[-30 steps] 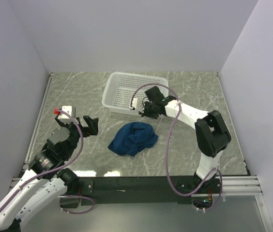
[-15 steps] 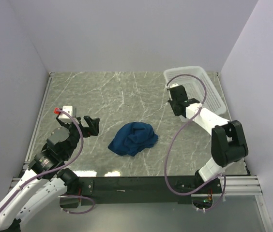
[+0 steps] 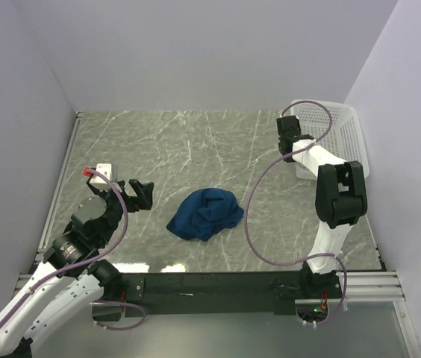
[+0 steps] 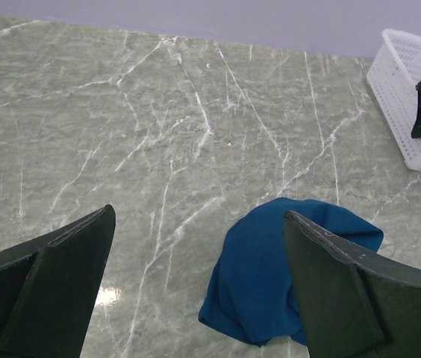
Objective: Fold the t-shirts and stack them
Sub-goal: Move the tshirt to the center of the board, then flatten the tshirt out
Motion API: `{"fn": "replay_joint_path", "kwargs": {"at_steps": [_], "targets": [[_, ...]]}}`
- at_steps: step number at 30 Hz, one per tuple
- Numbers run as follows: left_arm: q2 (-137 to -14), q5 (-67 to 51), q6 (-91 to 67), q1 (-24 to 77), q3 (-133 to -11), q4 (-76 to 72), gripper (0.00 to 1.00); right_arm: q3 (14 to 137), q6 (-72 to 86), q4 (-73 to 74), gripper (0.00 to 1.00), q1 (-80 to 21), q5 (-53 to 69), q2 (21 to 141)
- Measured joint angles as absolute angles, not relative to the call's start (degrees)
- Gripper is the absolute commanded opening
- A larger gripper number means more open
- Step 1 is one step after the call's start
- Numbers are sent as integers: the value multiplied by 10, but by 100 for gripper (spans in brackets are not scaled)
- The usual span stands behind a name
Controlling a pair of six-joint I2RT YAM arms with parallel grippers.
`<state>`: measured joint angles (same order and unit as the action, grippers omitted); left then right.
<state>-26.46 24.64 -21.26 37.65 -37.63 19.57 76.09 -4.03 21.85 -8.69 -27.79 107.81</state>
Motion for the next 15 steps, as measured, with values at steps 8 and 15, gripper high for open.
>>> {"fn": "replay_joint_path", "kwargs": {"at_steps": [8, 15], "targets": [[-273, 220, -212, 376, -375, 192, 99, 780, -113, 193, 88, -79, -262, 1087], [-386, 27, -201, 376, -368, 141, 88, 728, -233, 190, 89, -88, -160, 928]]}}
